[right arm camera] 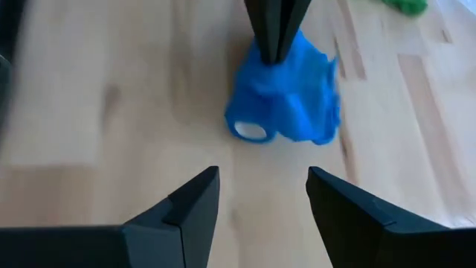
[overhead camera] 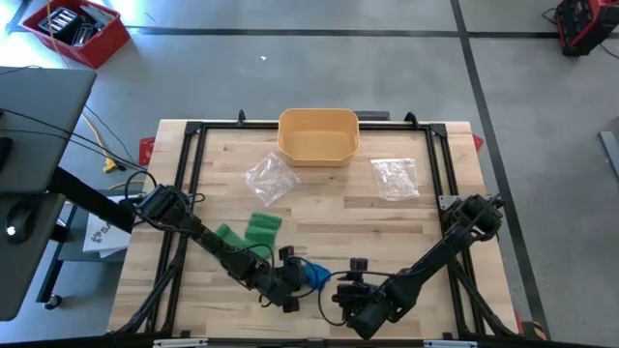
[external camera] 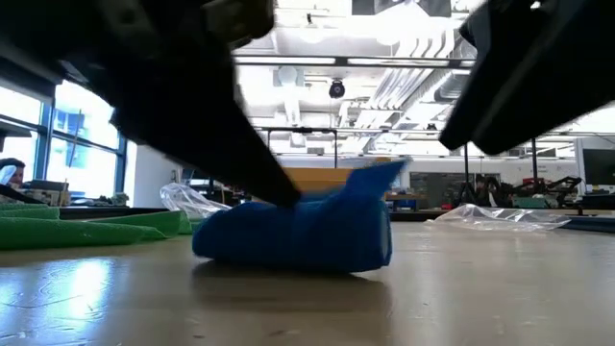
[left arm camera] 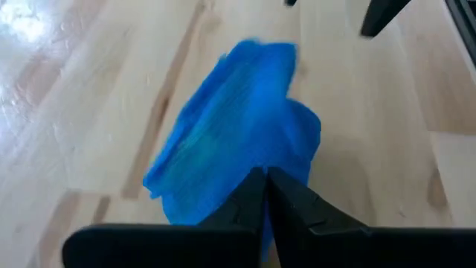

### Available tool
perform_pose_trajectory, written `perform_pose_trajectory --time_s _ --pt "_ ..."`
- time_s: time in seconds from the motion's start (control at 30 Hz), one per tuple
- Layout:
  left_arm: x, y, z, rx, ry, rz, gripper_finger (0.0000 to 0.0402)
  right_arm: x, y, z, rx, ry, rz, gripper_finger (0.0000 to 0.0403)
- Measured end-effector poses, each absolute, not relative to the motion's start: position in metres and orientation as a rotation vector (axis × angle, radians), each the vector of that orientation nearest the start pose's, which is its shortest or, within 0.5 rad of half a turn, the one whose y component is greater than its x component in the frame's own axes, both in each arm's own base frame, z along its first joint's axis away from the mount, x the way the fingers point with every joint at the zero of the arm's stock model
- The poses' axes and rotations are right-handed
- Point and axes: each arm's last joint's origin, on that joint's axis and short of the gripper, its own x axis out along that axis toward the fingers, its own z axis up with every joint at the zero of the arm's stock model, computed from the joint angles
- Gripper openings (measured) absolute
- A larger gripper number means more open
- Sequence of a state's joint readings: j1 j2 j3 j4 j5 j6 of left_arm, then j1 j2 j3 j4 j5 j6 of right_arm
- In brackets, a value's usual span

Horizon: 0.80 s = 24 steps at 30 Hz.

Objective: Roll bandage
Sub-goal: Roll the blue bandage

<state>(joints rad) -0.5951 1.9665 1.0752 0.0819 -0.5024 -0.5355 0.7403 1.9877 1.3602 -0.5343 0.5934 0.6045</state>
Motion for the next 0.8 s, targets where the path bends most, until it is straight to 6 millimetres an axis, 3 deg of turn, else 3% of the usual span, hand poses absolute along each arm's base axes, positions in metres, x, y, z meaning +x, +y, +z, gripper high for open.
perform_pose_trajectory --time_s 0.27,0.4,0.67,0.8 --pt "0.313 -0.218 0.118 -0.086 0.724 0.064 0.0007 0.325 0.266 0.179 0.029 0.704 -0.052 0.0197" --pt "0.305 -0.225 0.112 -0.060 0.753 0.039 0.0007 0.338 0.263 0.185 0.113 0.635 -0.025 0.0197" --pt "0.304 -0.226 0.114 -0.073 0.732 0.080 0.0007 0.361 0.257 0.169 0.091 0.625 0.101 0.0161" --pt "0.304 -0.226 0.114 -0.073 0.730 0.081 0.0007 0.358 0.254 0.166 0.088 0.620 -0.006 0.0144"
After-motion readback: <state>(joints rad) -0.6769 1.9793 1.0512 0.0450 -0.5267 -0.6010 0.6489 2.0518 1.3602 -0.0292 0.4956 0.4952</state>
